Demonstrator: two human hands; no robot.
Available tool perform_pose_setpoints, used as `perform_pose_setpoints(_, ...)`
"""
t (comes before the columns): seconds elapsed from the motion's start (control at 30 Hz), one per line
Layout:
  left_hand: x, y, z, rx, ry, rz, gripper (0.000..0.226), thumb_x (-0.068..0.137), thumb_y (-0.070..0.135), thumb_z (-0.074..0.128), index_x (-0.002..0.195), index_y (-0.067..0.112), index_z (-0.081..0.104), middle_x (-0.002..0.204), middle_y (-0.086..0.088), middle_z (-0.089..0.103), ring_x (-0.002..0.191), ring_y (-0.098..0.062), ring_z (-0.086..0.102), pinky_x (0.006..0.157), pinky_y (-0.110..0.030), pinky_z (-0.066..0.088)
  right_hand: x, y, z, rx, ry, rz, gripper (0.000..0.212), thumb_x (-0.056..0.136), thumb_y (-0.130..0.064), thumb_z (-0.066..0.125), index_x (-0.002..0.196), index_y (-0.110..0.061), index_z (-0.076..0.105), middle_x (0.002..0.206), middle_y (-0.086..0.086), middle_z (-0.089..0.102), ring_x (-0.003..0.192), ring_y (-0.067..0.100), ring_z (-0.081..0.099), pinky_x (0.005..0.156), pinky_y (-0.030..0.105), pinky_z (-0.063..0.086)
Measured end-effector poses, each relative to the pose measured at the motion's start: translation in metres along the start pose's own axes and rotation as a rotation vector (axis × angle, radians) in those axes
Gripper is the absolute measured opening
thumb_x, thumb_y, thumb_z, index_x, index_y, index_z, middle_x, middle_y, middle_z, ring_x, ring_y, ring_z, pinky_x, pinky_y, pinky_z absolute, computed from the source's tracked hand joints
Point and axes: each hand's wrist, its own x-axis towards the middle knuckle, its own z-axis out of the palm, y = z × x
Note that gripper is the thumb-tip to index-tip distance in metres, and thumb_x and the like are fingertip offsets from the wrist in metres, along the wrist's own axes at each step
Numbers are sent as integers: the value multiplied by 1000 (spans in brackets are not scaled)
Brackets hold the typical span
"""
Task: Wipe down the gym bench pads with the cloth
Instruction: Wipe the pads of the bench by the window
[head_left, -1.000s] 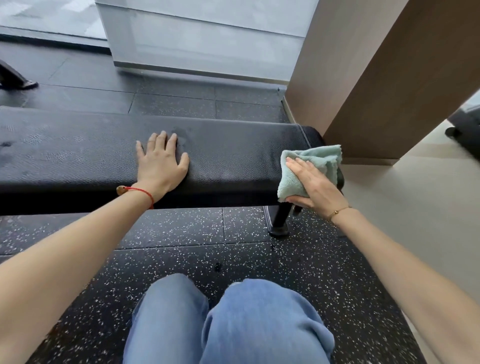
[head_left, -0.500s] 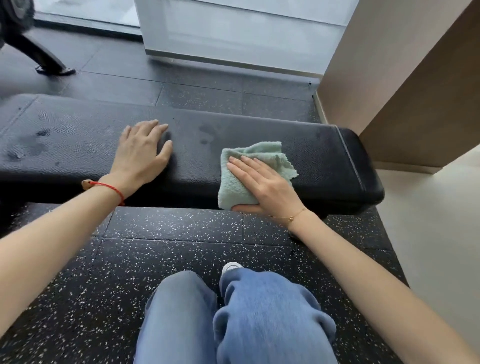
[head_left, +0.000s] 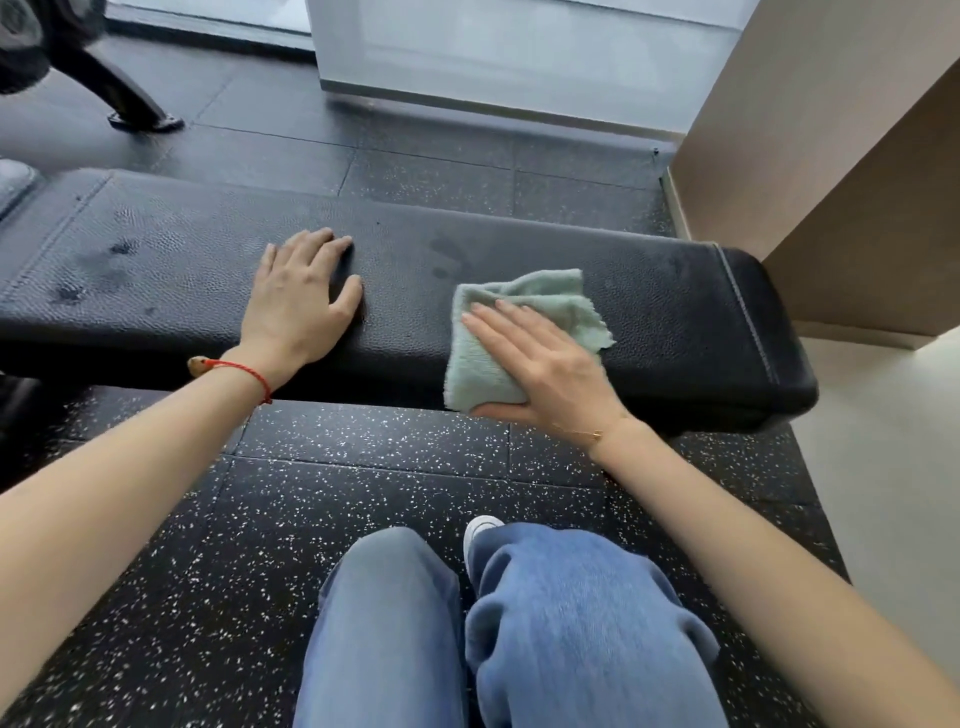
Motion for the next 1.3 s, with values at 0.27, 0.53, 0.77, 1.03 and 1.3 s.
perform_pose_setpoints(0.27, 1, 5, 1, 24, -11, -11, 62, 89, 44, 35, 142, 14, 45, 150, -11, 40, 142, -29, 29, 120, -51, 13, -38, 29, -14, -33, -85, 200, 96, 80, -75, 52, 152, -16, 29, 158, 1, 30, 147, 21, 26, 117, 47, 27)
perform_pose_setpoints(0.53, 2, -3, -1, 8, -42, 14, 56, 95, 43, 41, 145, 17, 43, 153, -10, 38, 144, -27, 28, 119, -49, 14, 16, -15, 0, 55, -68, 107, 85, 88, -72, 38, 152, -17, 30, 158, 0, 31, 147, 20, 24, 122, 40, 17)
perform_pose_setpoints(0.77, 5, -44, -20, 65, -39, -34, 68, 86, 48, 30, 140, 10, 48, 147, -18, 44, 139, -34, 34, 116, -54, 23, 67, 30, 6, 174, -211, 473, 70, 99, -56, 27, 156, -17, 13, 164, 1, 8, 151, 18, 0, 120, 29, -8)
perform_pose_setpoints(1.03, 5, -70, -25, 70, -21, -100, 76, 84, 58, 27, 144, 15, 45, 150, -15, 40, 141, -32, 31, 118, -51, 19, 77, -18, 9, 236, -198, 62, 65, 100, -53, 26, 155, -21, 20, 162, -3, 16, 151, 14, 6, 123, 35, 0)
perform_pose_setpoints(1.3, 3, -65, -23, 80, 16, -117, 70, 85, 55, 32, 142, 16, 46, 150, -13, 41, 141, -30, 31, 118, -50, 18, 157, 33, 33, 169, -274, 428, 65, 102, -52, 27, 156, -20, 11, 164, 2, 5, 151, 20, 0, 121, 35, -10)
